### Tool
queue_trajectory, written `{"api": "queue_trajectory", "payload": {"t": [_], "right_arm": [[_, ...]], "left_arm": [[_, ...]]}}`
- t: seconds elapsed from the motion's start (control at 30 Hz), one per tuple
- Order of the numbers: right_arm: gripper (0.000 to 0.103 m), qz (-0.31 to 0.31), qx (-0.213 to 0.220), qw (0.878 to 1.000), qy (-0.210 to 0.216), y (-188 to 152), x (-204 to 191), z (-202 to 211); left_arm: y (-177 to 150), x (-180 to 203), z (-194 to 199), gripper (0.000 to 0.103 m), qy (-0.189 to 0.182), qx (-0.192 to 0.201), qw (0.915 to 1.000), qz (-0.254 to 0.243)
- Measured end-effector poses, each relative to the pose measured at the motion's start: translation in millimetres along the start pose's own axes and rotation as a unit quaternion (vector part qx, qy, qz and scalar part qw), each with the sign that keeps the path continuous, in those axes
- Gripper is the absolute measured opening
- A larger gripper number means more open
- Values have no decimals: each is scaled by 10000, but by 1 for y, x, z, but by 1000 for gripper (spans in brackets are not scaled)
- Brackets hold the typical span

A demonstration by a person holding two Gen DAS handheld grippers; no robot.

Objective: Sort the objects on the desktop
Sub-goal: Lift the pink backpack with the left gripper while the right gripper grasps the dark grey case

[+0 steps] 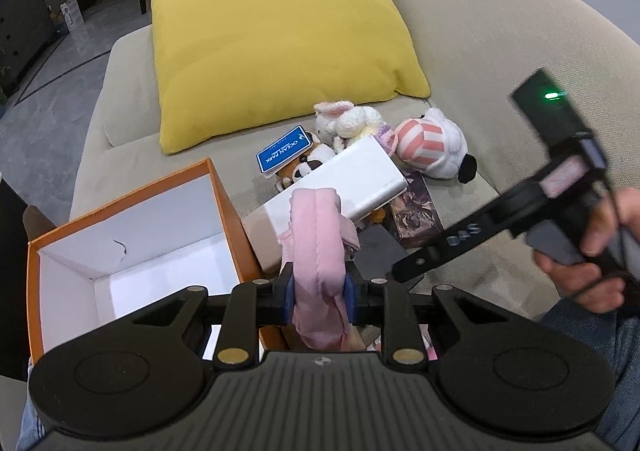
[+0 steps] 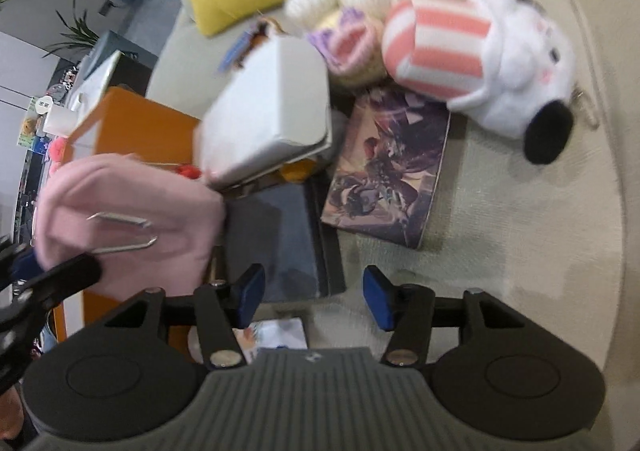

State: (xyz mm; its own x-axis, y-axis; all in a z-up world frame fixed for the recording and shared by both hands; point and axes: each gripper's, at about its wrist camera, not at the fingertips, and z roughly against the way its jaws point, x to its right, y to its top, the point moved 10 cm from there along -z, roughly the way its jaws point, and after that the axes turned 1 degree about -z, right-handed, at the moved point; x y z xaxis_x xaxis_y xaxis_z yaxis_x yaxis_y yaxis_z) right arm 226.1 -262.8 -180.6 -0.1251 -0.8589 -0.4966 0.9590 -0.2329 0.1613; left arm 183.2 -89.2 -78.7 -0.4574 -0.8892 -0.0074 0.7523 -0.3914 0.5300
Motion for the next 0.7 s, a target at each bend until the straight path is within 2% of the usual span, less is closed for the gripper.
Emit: {"api": "queue_trajectory", "payload": {"t": [0.03,0.1,0.33,0.37,0.43,0.53,0.7], "right_arm": [[57,-25,-78,10000,-3,2,2,-6],[66,-47,-195,9998,80,4,2,-14],[73,-75,-302,9990,336,4,3,-26],[73,-47,-292,9990,339,3,1,-26],[62,47,-284,9986,436,0,-5,-26],[60,148,-244,9988,387,-4,-10,-23],[42,157,-9,9993,332,-13,-10,2]], "left_arm": [[1,0,-1,26,-11,-6,10000,-9],[3,-1,-2,26,-20,-13,10000,-35],[6,-6,-7,26,-40,-7,10000,-20],[6,-6,-7,26,-46,-2,10000,-9],[5,-7,-7,26,-43,7,10000,19],[3,-8,-5,26,-13,30,10000,51],[-4,-9,0,26,1,26,9999,120]]}}
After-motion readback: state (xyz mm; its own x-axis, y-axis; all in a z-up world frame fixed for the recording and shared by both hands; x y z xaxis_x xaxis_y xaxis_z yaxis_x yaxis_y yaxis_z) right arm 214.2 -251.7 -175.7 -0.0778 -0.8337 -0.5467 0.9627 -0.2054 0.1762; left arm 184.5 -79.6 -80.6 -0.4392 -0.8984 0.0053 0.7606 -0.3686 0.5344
